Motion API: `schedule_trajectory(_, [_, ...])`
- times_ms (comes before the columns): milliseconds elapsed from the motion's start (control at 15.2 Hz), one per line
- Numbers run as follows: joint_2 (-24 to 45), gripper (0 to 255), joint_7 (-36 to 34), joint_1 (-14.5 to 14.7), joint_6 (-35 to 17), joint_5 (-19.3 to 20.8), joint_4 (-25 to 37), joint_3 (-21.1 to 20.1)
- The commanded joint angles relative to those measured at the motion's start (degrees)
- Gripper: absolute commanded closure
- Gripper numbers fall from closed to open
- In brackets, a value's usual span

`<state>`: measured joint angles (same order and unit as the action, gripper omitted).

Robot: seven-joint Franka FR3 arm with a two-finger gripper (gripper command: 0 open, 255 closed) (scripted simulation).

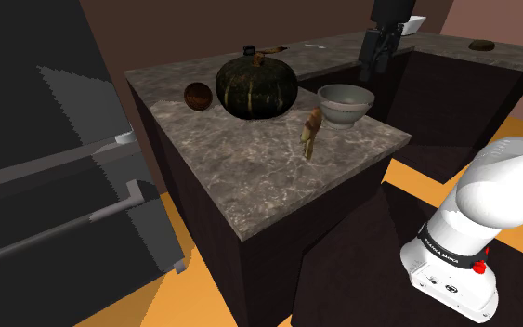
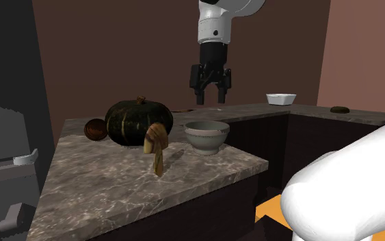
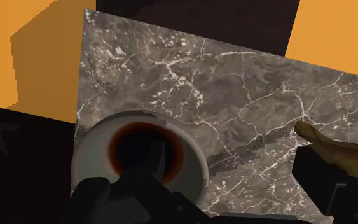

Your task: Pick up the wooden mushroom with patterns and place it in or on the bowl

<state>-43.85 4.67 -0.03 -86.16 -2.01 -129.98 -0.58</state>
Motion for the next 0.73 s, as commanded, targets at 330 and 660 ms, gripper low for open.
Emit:
schedule_trajectory(330, [-2.45,0,-7.60,1.64,-7.02,-4.93,-3.87,-6.25])
schedule_trajectory(660, [-2.77,0,-15.11,3.05,-14.74,-9.05,-5.87,-13.12])
